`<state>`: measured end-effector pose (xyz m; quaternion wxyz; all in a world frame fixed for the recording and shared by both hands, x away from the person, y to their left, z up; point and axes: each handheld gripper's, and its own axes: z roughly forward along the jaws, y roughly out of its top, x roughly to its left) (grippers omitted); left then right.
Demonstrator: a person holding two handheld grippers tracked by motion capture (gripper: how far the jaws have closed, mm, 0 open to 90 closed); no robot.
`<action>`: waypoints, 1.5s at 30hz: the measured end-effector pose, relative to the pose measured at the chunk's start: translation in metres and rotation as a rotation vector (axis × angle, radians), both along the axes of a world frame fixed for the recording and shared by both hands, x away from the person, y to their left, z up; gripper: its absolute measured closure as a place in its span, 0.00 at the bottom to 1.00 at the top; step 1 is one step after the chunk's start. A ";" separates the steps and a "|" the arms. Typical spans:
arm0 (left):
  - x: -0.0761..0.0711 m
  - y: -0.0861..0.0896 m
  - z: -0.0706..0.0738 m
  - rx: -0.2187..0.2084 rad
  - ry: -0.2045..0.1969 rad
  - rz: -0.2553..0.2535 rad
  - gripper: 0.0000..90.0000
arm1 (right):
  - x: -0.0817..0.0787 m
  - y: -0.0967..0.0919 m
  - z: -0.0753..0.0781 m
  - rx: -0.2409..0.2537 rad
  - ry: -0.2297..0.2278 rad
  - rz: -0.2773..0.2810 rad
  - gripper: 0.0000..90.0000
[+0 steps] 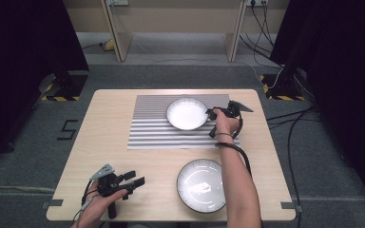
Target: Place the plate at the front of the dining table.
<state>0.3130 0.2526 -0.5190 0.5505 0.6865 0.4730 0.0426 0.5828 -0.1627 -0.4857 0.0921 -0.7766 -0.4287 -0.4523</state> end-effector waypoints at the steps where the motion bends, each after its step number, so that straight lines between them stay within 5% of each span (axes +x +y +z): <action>1: 0.000 0.000 0.000 -0.001 -0.001 0.001 0.38 | 0.000 -0.002 0.001 -0.004 -0.004 0.000 0.71; 32: -0.001 -0.003 0.000 0.003 0.001 -0.005 0.38 | -0.034 -0.032 0.013 -0.027 -0.044 -0.006 0.66; 37: -0.001 -0.004 0.000 0.006 0.001 -0.006 0.38 | -0.038 -0.034 0.014 0.024 -0.048 -0.005 0.66; 45: -0.002 -0.005 0.000 0.007 0.000 -0.008 0.38 | -0.044 -0.035 0.021 -0.014 -0.071 0.012 0.67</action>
